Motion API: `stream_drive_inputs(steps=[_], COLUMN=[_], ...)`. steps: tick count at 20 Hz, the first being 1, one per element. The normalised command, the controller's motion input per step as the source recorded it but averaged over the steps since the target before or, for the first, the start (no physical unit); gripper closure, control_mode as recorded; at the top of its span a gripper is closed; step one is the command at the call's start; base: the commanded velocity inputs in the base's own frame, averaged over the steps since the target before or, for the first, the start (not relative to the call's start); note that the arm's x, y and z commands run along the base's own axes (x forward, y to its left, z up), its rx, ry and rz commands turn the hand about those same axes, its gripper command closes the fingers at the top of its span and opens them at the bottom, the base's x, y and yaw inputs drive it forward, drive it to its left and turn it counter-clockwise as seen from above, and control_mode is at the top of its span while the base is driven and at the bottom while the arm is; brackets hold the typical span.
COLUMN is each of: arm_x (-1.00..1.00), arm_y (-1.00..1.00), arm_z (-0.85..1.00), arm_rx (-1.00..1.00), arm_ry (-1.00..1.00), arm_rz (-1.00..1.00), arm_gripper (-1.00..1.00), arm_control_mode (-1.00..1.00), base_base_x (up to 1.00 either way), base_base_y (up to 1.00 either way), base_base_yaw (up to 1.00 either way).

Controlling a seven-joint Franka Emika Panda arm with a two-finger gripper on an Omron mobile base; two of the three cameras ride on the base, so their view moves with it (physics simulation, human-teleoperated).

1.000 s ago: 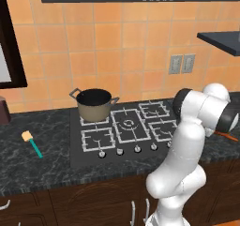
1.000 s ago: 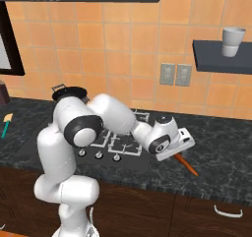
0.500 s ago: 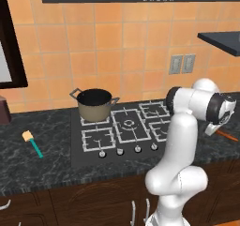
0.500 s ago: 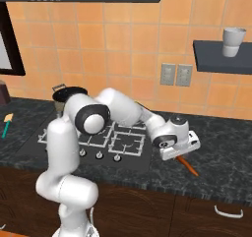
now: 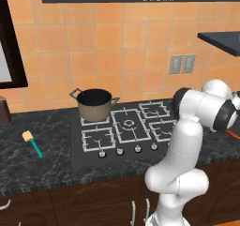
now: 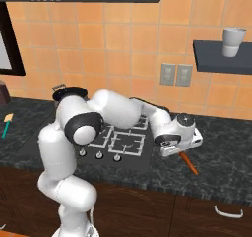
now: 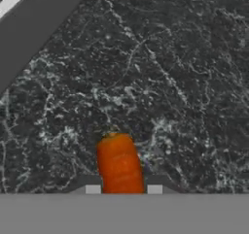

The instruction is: Put the avocado and carrot in the pot. Retrieve the spatula and lightly stir the vegetables in the pot.

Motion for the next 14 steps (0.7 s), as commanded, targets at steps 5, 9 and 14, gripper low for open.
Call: stream_drive_inputs(steps=[5,9,14], arm_x=[-0.24,-0.04,0.07], arm_y=[0.86,1.0,1.0], arm_z=[0.95,0.86,1.0], arm_rx=[0.0,-0.03,0.0], arm_ry=[-0.29,-0.22,-0.09], arm_rz=[0.1,0.1,0.03], arm_gripper=[1.0,1.0,1.0], arm_control_mode=[-1.0,-1.0,-1.0], base_base_x=[0.0,0.0,0.0], base_base_y=[0.0,0.0,0.0], base_base_yaw=[0.0,0.0,0.0])
